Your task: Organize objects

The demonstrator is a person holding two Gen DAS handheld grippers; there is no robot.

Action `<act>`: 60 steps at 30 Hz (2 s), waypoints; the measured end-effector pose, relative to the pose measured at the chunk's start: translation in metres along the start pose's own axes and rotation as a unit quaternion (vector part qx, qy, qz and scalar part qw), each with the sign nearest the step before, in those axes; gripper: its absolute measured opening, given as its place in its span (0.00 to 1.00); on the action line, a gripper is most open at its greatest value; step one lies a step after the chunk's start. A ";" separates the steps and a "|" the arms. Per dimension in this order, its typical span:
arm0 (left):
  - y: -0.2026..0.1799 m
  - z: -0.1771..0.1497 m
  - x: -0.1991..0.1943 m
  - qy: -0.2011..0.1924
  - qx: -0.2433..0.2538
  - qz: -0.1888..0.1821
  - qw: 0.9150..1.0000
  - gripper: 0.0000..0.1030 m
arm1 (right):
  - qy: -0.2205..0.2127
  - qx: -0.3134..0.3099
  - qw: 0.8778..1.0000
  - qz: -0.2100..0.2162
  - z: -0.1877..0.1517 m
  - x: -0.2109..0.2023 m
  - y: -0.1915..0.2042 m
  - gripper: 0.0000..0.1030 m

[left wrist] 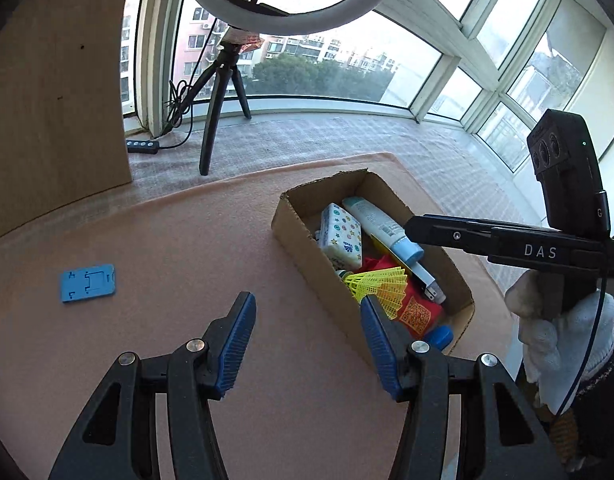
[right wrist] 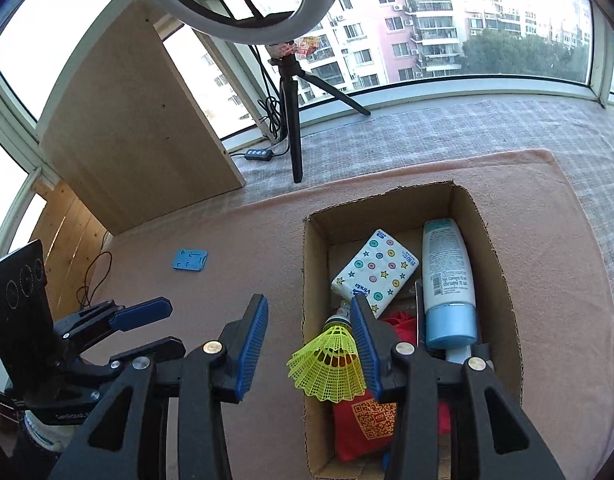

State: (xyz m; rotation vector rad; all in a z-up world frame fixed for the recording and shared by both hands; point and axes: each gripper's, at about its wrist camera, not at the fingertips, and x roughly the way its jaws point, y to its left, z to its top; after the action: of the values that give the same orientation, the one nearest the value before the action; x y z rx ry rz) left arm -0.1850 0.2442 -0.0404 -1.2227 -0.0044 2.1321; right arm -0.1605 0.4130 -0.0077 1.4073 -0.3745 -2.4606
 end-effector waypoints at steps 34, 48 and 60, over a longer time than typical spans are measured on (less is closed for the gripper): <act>0.210 0.053 0.059 0.083 -0.104 0.181 0.974 0.56 | 0.058 -0.076 0.995 -0.030 0.008 0.076 0.105 0.38; 0.225 0.039 0.106 0.134 -0.090 0.179 0.971 0.48 | 0.068 -0.044 0.996 -0.027 0.005 0.083 0.086 0.38; 0.164 -0.038 0.072 0.087 -0.065 0.131 0.985 0.46 | 0.078 -0.035 0.996 0.007 -0.018 0.081 0.100 0.38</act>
State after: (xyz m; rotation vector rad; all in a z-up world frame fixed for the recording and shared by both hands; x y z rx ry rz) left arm -0.2696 0.1449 -0.1692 -1.5584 0.1014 2.2684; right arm -0.1732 0.2890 -0.0447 1.5481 -0.2610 -2.3094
